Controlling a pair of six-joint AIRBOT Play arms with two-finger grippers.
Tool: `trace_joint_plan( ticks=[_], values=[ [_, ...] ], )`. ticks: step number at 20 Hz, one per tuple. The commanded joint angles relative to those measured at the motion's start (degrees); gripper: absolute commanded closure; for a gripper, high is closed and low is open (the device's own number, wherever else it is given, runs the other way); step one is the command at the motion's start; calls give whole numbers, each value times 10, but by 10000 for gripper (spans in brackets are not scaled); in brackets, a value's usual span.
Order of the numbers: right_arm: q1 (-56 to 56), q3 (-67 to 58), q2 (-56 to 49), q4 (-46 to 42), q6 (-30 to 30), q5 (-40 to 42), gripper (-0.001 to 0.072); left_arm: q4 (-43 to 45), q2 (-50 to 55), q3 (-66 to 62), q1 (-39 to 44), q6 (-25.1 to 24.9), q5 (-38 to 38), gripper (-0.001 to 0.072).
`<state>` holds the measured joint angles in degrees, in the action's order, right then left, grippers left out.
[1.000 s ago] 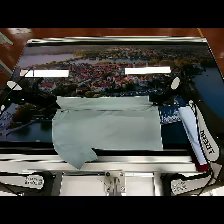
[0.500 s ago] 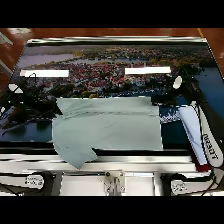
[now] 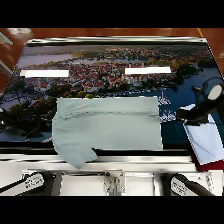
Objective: Fold the shirts.
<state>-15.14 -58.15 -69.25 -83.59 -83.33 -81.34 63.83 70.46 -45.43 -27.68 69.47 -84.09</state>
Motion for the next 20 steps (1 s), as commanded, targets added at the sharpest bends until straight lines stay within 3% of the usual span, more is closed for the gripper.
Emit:
trace_joint_plan(
  ticks=[1,8,17,18,20],
  values=[
    [-56,133,85,61,27,58,192,-12,-85,163,-54,-29,16,99],
    [-57,194,114,124,26,108,191,-11,-76,202,-21,-26,70,107],
    [-57,194,114,167,26,118,192,-62,-25,203,101,24,171,123],
    [-57,194,114,167,26,119,192,-74,-17,203,110,24,179,227],
    [-57,194,114,159,26,124,192,-84,-8,202,114,14,179,573]
  ],
)
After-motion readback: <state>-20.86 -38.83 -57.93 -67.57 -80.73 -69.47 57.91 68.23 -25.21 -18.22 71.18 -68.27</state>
